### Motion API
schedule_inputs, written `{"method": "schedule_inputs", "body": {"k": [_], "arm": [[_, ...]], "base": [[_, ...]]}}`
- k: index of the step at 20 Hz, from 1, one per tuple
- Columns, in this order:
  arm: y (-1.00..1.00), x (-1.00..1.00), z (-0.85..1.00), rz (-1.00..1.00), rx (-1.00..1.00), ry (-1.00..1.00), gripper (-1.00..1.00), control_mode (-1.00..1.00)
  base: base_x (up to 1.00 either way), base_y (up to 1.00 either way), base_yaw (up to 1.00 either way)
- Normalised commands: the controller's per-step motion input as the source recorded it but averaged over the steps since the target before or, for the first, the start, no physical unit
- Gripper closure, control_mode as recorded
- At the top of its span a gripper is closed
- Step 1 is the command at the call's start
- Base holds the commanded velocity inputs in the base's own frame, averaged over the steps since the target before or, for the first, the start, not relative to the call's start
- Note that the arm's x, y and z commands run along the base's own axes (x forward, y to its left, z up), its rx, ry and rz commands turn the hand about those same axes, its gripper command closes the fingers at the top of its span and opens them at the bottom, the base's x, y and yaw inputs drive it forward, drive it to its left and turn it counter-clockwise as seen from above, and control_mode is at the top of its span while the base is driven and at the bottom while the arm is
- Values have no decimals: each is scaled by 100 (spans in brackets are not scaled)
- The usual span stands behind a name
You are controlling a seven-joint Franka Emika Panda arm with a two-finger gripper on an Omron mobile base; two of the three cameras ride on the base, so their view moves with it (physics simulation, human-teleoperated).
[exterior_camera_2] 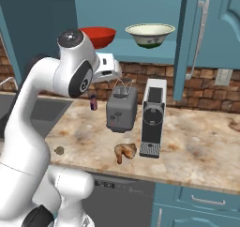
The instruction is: Pick both bowls and place them on the counter. Then place the chicken drumstick in one bowl and place the garlic in the other bowl.
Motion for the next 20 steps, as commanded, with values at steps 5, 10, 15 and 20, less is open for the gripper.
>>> {"method": "schedule_inputs", "body": {"k": [5, 10, 15, 20], "arm": [[-15, -26, 60, 10, -18, -26, -100, -100], [0, -11, 29, 5, -26, -24, -100, -100], [0, -1, 14, 3, -34, -22, -100, -100], [-1, 13, 36, -1, -23, -3, -100, -100]], "base": [[0, 0, 0], [0, 0, 0], [0, 0, 0], [0, 0, 0]]}}
